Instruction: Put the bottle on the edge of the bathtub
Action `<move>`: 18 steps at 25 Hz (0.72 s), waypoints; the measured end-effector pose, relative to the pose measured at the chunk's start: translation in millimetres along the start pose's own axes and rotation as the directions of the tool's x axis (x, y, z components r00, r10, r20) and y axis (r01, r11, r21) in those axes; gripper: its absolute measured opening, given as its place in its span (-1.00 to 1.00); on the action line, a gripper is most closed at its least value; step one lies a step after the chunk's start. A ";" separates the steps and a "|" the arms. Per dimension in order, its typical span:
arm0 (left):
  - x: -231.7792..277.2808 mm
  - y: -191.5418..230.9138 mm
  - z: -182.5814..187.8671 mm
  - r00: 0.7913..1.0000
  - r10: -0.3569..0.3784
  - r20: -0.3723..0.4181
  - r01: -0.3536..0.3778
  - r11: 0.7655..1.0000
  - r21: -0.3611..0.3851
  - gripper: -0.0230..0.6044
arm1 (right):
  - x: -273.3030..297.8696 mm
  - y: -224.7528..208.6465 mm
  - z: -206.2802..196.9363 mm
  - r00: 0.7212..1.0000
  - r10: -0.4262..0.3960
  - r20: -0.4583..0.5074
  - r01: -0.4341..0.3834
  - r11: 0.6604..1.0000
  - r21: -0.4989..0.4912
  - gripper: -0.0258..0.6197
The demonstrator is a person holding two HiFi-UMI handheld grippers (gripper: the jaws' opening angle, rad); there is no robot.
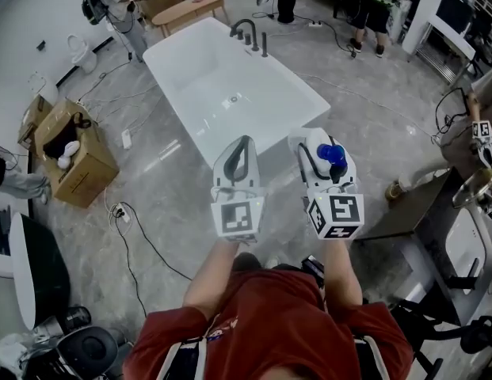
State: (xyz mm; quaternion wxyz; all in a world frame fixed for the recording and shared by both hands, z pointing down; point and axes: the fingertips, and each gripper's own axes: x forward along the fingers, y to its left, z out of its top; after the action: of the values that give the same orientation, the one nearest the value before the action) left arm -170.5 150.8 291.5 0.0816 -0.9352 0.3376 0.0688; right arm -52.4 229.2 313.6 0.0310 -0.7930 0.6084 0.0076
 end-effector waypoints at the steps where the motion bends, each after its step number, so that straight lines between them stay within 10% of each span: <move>1: 3.0 -0.9 -0.8 1.000 -0.001 -0.002 0.001 1.000 0.000 -0.88 | 2.0 -3.4 -0.7 1.000 -0.003 -0.002 0.003 1.000 0.004 -0.07; 18: 69.7 -7.6 -30.3 0.998 -0.056 0.006 0.056 0.998 -0.027 -0.87 | 49.5 -42.8 -17.9 0.998 -0.058 -0.024 0.057 0.998 -0.022 -0.07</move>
State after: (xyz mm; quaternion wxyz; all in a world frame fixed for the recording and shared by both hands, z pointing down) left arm -110.2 107.3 309.0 0.0716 -0.9452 0.3100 0.0738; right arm 1.3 191.5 330.7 0.0154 -0.8105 0.5855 0.0035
